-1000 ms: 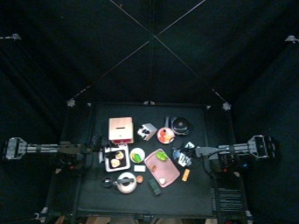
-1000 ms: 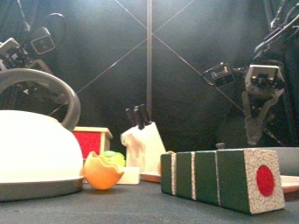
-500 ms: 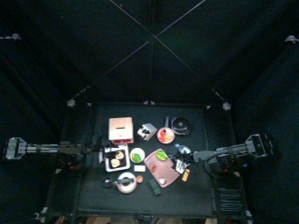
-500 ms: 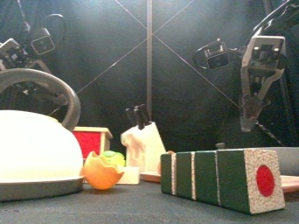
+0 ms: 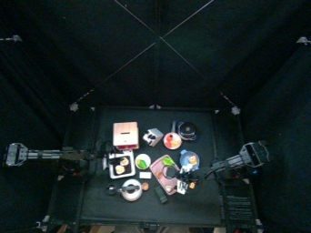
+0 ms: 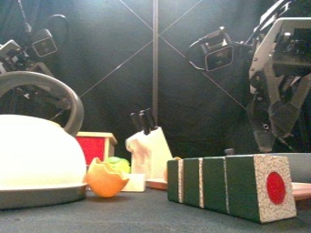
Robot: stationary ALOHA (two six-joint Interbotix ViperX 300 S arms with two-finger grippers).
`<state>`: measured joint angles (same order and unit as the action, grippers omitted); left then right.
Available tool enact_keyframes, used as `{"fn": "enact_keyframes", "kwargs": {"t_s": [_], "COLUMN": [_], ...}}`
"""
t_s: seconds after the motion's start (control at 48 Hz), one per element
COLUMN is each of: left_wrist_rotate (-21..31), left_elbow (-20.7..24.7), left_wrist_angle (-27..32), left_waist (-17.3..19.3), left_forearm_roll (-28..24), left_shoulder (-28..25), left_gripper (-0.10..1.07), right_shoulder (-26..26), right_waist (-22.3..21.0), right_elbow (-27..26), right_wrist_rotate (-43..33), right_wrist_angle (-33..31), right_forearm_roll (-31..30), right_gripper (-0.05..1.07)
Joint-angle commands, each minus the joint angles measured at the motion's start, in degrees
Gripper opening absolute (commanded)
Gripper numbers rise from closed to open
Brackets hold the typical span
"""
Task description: Grab egg half from plate
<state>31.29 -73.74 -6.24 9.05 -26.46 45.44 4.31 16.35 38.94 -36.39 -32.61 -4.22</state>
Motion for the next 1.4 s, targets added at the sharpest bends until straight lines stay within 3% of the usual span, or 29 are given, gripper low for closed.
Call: {"fn": "enact_keyframes", "kwargs": {"t_s": [0.0, 0.292, 0.729, 1.375], "left_wrist_rotate": [0.0, -0.1, -0.1, -0.1], "left_elbow": [0.7, 0.7, 0.6, 0.6], "left_wrist_angle": [-0.4, -0.4, -0.3, -0.3], "left_waist": [0.1, 0.1, 0.1, 0.1], "left_forearm_roll": [0.0, 0.0, 0.0, 0.0], "left_shoulder": [-0.1, -0.1, -0.1, -0.1], "left_gripper": [0.8, 0.8, 0.8, 0.8], "right_shoulder": [-2.1, -9.1, -11.9, -12.0], "right_waist": [1.1, 2.1, 2.2, 1.8], "right_elbow": [-3.8, -9.4, -10.1, -10.3], "right_wrist_rotate": [0.3, 0.7, 0.5, 0.6], "right_wrist_angle": [-0.8, -1.9, -0.3, 0.0], "right_forearm_roll": [-0.5, -4.0, -5.0, -6.4], "right_gripper": [0.94, 0.94, 0.93, 0.71]}}
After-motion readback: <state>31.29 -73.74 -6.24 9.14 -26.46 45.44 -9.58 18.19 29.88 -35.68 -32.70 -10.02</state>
